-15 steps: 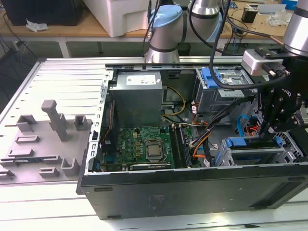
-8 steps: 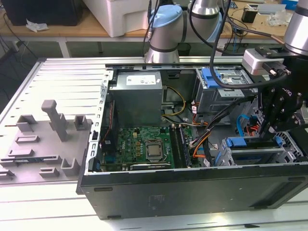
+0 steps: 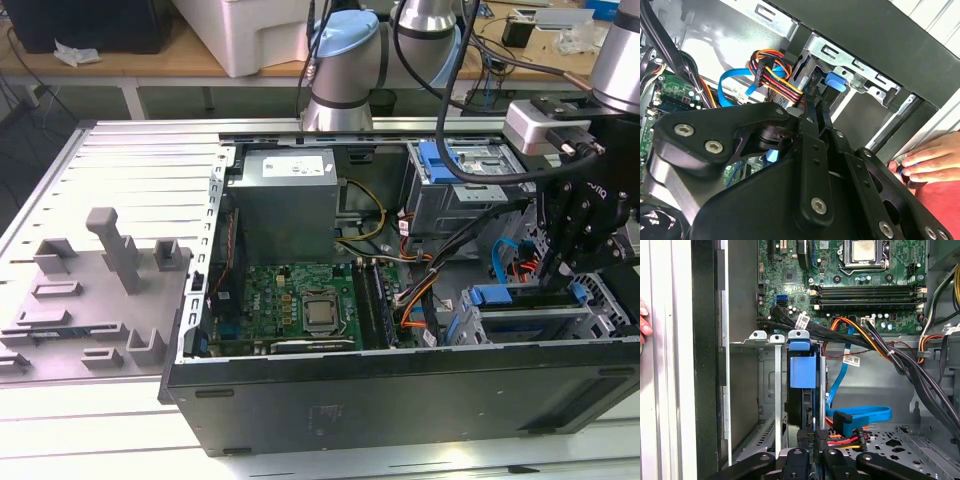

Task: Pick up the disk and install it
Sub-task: 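Insert the first disk wire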

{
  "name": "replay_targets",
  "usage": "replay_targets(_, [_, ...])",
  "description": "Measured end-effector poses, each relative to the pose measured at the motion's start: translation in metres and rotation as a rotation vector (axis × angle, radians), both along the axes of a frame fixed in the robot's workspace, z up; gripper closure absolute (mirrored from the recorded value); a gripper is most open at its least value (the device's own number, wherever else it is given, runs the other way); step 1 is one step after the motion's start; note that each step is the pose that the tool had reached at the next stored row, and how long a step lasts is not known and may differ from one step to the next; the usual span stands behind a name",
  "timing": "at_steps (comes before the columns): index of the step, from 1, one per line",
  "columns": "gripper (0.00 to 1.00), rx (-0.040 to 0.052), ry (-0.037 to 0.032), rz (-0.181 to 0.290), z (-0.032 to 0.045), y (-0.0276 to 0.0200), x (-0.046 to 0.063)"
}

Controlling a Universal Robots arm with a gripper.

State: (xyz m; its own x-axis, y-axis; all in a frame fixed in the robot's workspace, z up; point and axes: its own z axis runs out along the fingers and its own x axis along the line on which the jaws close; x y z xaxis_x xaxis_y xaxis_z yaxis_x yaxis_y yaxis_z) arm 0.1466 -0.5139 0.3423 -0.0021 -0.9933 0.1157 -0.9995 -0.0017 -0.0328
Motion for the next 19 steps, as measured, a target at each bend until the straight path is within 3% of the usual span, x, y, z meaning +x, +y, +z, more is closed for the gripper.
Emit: replay_targets(19, [0.83, 0.0009, 0.0, -0.023, -0.0022, -0.0002, 0.0])
